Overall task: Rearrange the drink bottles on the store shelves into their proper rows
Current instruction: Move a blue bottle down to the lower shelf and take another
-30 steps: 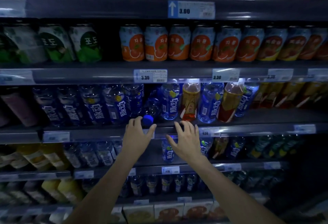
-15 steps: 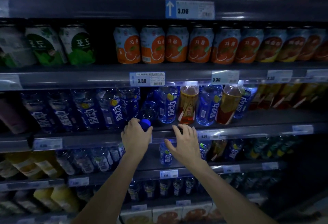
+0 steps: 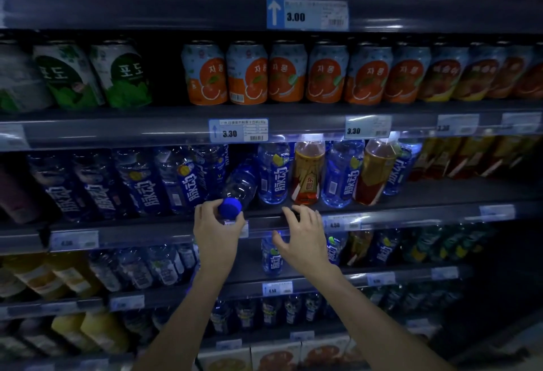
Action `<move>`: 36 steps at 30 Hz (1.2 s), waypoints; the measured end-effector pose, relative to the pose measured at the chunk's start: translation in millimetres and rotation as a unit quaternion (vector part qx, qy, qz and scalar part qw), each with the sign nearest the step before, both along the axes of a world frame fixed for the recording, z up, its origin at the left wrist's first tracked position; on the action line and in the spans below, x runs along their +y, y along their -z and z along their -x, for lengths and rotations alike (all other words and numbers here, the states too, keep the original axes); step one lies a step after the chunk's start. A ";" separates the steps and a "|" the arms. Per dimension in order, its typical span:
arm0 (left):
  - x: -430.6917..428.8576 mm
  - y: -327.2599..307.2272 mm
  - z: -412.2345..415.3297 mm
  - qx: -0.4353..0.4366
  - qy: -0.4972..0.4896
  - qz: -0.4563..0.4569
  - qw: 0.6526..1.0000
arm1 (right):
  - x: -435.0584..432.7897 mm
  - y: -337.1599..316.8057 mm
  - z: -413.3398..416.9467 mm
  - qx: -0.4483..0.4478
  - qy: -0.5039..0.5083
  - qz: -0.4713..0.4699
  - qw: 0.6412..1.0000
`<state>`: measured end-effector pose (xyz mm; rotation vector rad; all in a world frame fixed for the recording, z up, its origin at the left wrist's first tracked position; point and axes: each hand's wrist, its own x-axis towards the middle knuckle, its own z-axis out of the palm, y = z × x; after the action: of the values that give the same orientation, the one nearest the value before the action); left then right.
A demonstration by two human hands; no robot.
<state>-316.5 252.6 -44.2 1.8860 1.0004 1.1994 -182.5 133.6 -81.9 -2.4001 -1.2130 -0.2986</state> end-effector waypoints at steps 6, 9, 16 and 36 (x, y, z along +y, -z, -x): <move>-10.2 -29.2 2.3 -0.081 -0.003 0.000 0.997 | -1.2 -1.0 0.1 0.010 -0.002 0.020 1.000; -9.4 -44.3 1.2 -0.093 -0.010 -0.001 0.996 | -1.7 -2.2 0.0 0.021 -0.001 0.019 1.000; -8.2 -74.4 -6.0 -0.134 -0.015 -0.019 0.991 | -2.5 -4.0 2.0 0.031 -0.002 0.001 1.000; 22.1 -63.3 -47.4 -0.122 0.031 -0.058 0.990 | -5.3 -3.9 2.0 0.046 -0.008 0.012 0.999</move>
<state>-269.1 274.7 19.1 1.7891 0.7487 1.4370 -184.5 128.3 -78.0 -2.3942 -1.2009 -0.1684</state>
